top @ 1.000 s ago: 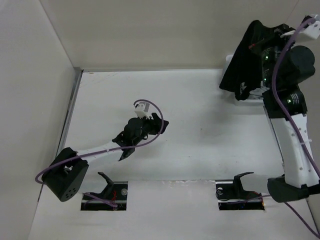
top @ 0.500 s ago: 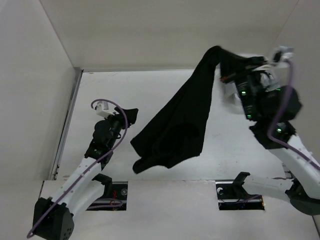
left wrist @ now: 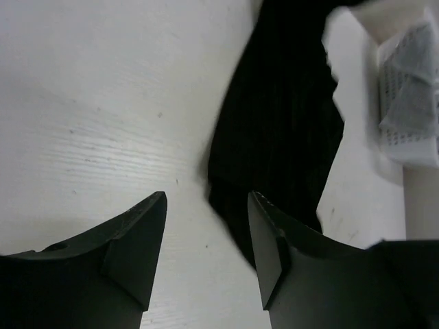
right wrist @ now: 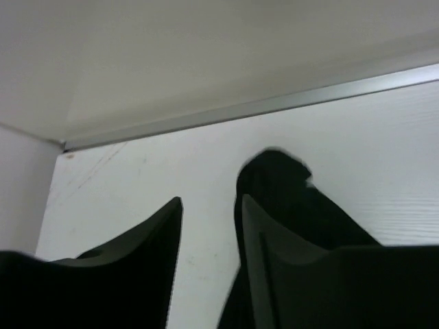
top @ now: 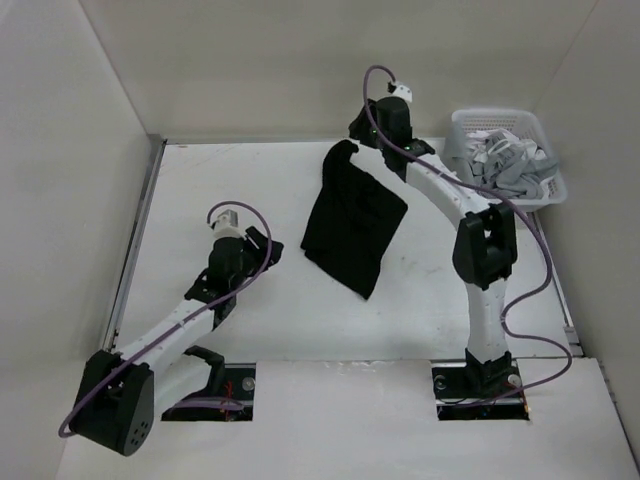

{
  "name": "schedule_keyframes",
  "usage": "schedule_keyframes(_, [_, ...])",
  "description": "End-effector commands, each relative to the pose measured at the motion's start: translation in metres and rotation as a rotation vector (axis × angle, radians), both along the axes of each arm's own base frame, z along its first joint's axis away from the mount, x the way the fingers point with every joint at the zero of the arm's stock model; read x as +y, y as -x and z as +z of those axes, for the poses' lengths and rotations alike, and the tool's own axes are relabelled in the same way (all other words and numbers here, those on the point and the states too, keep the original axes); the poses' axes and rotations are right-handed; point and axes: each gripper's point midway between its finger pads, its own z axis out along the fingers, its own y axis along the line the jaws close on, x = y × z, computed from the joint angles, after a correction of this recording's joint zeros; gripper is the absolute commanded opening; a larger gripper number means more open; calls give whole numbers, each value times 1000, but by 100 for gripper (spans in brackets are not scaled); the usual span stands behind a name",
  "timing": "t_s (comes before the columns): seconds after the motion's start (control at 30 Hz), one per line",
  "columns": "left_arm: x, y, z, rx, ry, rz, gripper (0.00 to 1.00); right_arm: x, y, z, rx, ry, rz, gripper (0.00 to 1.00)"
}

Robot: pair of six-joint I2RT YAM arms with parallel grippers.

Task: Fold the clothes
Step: Move the tank top to the center of the board, then flatten the tank top out

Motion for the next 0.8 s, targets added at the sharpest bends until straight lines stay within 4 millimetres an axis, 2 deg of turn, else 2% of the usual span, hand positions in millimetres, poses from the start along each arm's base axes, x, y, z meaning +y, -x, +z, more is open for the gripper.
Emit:
schedule_keyframes(0.0, [-28, -2, 26, -81, -41, -100, 47, -26, 21, 115, -144, -118, -17, 53])
schedule_keyframes(0.03, [-38, 3, 21, -79, -68, -131, 46, -32, 31, 103, -138, -99, -21, 57])
schedule_keyframes(0.1, [-54, 11, 9, -73, -140, -179, 44, -45, 59, 66, -111, -68, -34, 56])
schedule_keyframes(0.13, [-61, 14, 3, -68, -181, -196, 43, -49, 75, 46, -94, -63, -40, 48])
schedule_keyframes(0.23, [-84, 19, -12, -41, -253, -255, 42, -63, 125, -19, 1, -71, -64, 11])
schedule_keyframes(0.27, [-90, 17, -14, -35, -267, -264, 41, -65, 142, -41, 52, -82, -68, 6])
schedule_keyframes(0.3, [-94, 14, -16, -29, -272, -264, 41, -66, 157, -61, 97, -83, -64, 5])
schedule_keyframes(0.37, [-96, 0, -10, -39, -275, -233, 42, -64, 188, -100, 178, -76, -56, 8])
schedule_keyframes(0.5, [-103, -32, 8, -94, -333, -186, 45, -61, 241, -159, 296, -48, -51, 38])
schedule_keyframes(0.6, [-112, -52, 8, -104, -428, -181, 45, -66, 266, -180, 340, -37, -70, 49])
schedule_keyframes(0.67, [-114, -64, -4, -77, -482, -179, 45, -68, 276, -191, 368, -45, -81, 53])
schedule_keyframes(0.77, [-112, -77, -29, -11, -529, -171, 44, -58, 283, -204, 409, -47, -58, 55])
